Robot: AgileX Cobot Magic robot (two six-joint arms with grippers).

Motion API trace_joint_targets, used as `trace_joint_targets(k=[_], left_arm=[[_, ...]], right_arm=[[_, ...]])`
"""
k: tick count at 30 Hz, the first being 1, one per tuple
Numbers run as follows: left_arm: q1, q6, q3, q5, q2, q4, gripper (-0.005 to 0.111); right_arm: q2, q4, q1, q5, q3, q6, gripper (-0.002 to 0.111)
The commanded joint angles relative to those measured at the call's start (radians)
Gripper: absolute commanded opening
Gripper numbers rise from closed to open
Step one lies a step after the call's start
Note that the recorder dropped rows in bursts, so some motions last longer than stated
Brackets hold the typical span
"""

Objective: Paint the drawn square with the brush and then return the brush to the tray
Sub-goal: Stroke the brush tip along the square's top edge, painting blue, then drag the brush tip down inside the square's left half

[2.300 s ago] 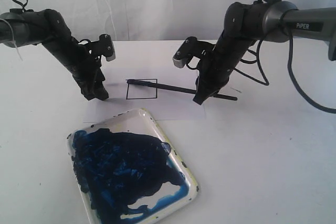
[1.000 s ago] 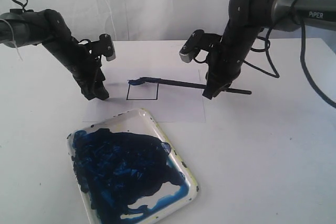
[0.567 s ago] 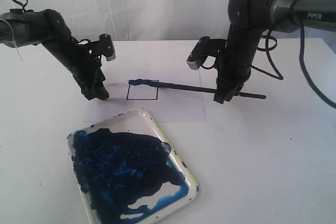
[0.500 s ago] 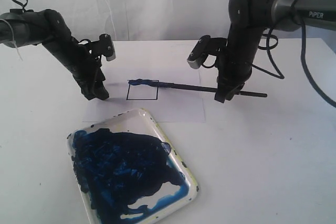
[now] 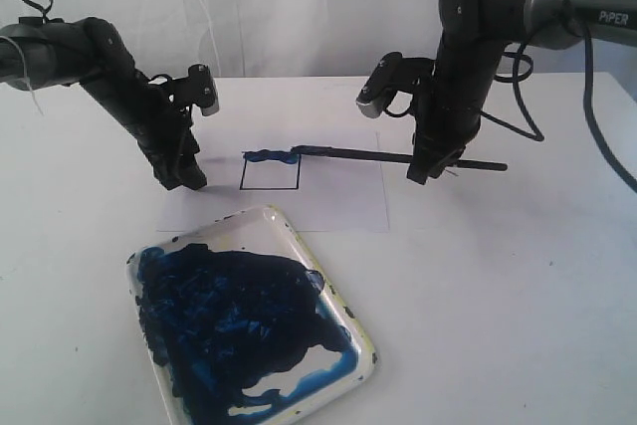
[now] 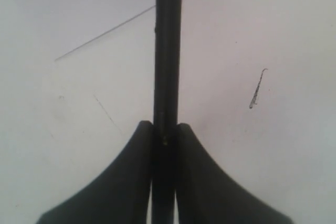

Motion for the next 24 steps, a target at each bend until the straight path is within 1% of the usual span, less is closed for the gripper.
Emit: trace_joint_targets(k=[1,13,16,17,21,24], left_arm=[[-0.002,0.002,0.009,0.021,0.026,0.015,0.069],[-0.002,0.002,0.009,0.021,0.026,0.015,0.069],[-0.002,0.002,0.009,0.021,0.026,0.015,0.069],[-0.002,0.002,0.009,0.021,0.026,0.015,0.069],[-0.002,0.002,0.009,0.021,0.026,0.015,0.069],[-0.002,0.002,0.009,0.021,0.026,0.015,0.069]], right_arm=[[-0.014,-0.007,-0.011,0.016,-0.006,0.009,0.0],[0.0,0.009,-0.011,0.041,-0.006,-0.018,0.0],[-0.028,0.044,-0.011,0.009,-0.006,-0.047,0.0],[-0.041,0.076,-0.011,0.006,-0.006,-0.083,0.0],[-0.048,0.182,-0.011,-0.009,-0.006,-0.105,0.0],[-0.02,0.184,-0.01,-0.017,-0.006,-0.103,0.0]])
